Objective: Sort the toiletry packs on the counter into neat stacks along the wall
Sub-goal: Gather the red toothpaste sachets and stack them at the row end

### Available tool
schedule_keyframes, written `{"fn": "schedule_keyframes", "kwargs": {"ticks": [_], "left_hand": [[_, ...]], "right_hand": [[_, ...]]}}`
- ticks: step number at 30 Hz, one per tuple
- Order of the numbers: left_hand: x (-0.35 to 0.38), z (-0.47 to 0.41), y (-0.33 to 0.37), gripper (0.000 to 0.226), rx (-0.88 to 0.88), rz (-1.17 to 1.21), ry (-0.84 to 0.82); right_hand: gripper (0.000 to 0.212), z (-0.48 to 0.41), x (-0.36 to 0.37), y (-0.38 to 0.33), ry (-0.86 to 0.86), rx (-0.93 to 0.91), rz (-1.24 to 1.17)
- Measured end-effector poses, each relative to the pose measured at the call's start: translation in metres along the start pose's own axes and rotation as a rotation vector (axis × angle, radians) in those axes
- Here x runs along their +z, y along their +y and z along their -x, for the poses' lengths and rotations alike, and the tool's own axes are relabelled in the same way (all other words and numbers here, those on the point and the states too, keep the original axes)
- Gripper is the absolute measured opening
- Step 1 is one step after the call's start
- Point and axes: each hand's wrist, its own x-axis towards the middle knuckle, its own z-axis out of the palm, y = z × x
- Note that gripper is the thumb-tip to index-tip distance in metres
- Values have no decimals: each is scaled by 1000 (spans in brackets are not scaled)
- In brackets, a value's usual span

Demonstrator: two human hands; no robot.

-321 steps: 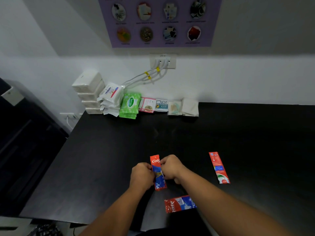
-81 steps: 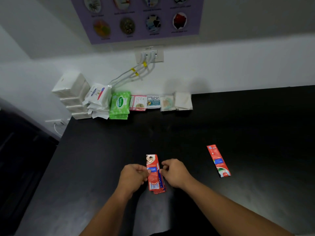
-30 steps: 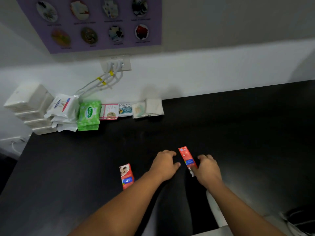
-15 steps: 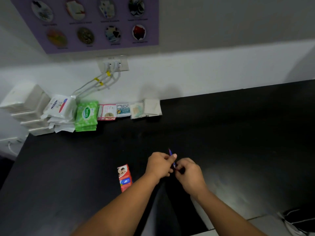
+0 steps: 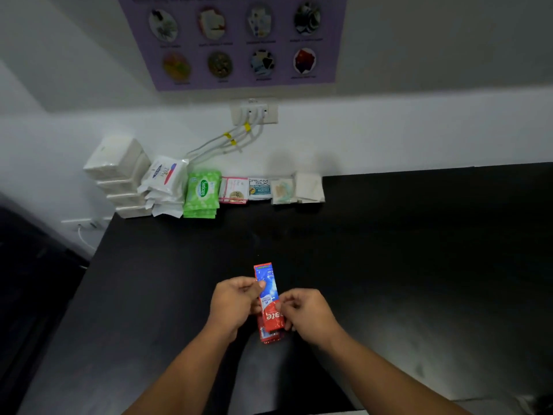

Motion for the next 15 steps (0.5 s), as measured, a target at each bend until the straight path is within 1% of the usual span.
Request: {"fn": "schedule_keyframes", "kwargs": {"ticks": [3, 8, 12, 15], "left_hand": [[-11, -3, -6, 11, -51, -28, 14], [-18, -15, -21, 14, -127, -161, -14], [-16, -15, -28, 14, -99, -284, -9], [-18, -13, -33, 16, -85, -301, -5]], "right_hand": [[6, -2, 12, -4, 34, 84, 31], [14, -3, 23, -1, 93, 150, 257], [14, -2, 28, 4, 135, 162, 390], [15, 0, 30, 3, 159, 161, 435]]}}
